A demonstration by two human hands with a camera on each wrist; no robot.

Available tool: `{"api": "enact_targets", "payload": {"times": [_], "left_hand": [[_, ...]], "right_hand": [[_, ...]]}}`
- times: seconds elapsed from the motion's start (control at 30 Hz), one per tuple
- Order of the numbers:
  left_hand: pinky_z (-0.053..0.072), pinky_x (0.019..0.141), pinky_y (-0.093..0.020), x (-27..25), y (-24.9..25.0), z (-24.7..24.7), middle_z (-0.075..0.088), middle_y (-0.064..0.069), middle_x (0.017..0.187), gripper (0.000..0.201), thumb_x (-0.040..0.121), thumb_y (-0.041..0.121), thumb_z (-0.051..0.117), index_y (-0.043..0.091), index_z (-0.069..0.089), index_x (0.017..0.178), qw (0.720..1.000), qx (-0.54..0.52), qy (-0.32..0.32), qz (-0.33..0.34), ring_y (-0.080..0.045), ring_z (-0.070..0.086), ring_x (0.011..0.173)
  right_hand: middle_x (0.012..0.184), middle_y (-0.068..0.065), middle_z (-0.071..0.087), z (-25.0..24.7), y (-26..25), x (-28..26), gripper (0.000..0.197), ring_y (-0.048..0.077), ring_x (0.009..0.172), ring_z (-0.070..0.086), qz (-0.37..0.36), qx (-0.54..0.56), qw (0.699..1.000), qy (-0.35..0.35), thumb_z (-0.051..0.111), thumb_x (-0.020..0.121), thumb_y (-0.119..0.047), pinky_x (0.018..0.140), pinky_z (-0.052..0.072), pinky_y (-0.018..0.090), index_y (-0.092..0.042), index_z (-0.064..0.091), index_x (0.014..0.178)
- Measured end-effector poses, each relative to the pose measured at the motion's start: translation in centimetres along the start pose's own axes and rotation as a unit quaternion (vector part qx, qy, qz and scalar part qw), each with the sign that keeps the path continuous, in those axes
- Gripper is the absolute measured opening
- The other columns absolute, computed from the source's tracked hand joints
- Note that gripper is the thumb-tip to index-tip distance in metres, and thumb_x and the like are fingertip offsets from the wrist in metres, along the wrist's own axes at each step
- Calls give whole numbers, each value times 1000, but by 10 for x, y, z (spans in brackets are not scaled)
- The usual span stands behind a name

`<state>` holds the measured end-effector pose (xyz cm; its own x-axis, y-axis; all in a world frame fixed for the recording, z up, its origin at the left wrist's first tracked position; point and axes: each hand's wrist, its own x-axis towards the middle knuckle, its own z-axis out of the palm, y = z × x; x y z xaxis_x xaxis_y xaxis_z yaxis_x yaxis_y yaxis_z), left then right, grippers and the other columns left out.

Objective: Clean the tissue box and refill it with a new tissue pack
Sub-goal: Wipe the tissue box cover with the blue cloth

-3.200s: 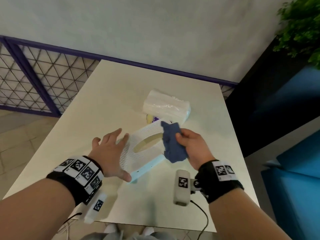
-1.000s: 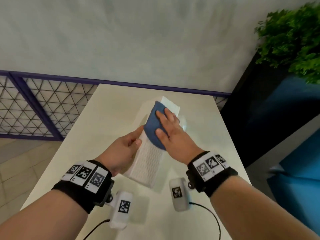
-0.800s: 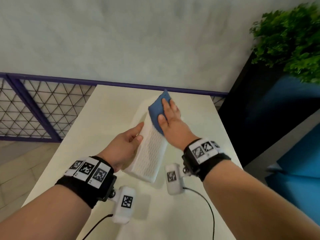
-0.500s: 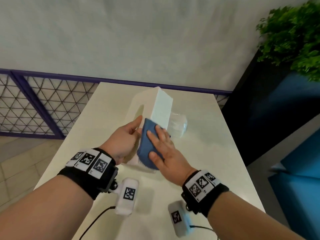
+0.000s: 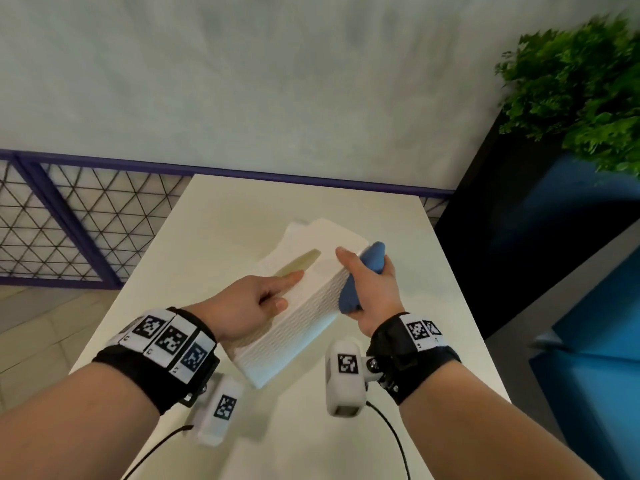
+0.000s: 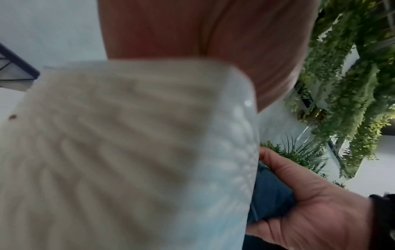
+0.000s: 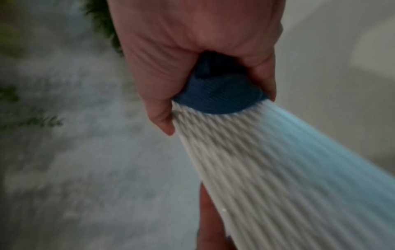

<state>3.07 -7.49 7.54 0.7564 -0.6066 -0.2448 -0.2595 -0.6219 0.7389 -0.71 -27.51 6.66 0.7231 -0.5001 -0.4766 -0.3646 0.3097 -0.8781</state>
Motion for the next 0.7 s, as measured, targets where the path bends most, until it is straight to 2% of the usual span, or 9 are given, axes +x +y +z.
{"api": "enact_targets", "payload": {"times": [0.07,0.13,0.2,0.27,0.33,0.4,0.5,0.6,0.7], "left_hand": [[30,102,-21,2,-2,-2,49,9,141,50,99,23,45,49,33,140,999,29,-25,-9,-8,46,122],[30,106,-30,4,-2,-3,46,8,142,49,101,28,39,54,28,141,992,126,-28,-6,-16,45,127],[23,98,-33,2,4,-2,44,8,136,48,101,28,32,49,26,144,972,232,27,15,-21,42,120],[16,100,-36,-3,13,4,35,8,143,50,98,34,39,40,25,146,947,296,115,59,-18,36,124],[10,110,-43,-8,20,18,19,6,156,74,89,46,52,33,12,150,925,342,139,92,-14,23,140],[15,111,-47,-10,21,38,9,3,160,100,78,43,64,29,-2,152,906,390,126,102,-17,13,145],[32,92,-46,-4,10,58,39,-3,148,113,55,24,79,19,21,151,884,415,184,109,-25,34,132],[27,76,-39,-2,3,58,55,1,128,96,57,6,67,17,33,147,862,391,294,132,-22,45,112],[25,75,-39,-3,0,42,58,-1,119,97,49,8,68,16,41,141,852,357,363,122,-22,45,101]], "right_hand": [[111,2,59,-3,1,0,83,30,100,58,39,57,998,3,85,62,-31,74,55,48,-33,41,132],[106,6,59,-1,4,-3,73,31,96,59,63,86,994,20,83,66,-24,73,56,50,-28,44,127],[105,8,57,4,8,-5,72,32,95,59,75,111,990,46,82,67,-23,78,55,54,-27,42,126],[102,8,57,7,12,-7,75,30,89,59,83,134,985,70,83,67,-24,80,54,56,-27,38,127],[97,8,56,13,14,-10,76,28,83,59,82,153,981,86,83,67,-26,80,54,56,-27,35,127],[100,9,57,21,17,-15,77,30,87,61,80,177,977,86,83,65,-29,79,55,57,-29,35,125],[105,8,61,32,18,-24,78,31,93,65,65,206,974,69,85,61,-30,80,56,57,-31,37,122],[109,4,61,33,17,-37,73,25,99,63,34,196,980,27,86,65,-30,84,56,52,-32,40,123],[117,5,64,22,20,-45,57,24,105,63,-21,175,983,-46,77,76,-37,92,53,51,-29,49,125]]}}
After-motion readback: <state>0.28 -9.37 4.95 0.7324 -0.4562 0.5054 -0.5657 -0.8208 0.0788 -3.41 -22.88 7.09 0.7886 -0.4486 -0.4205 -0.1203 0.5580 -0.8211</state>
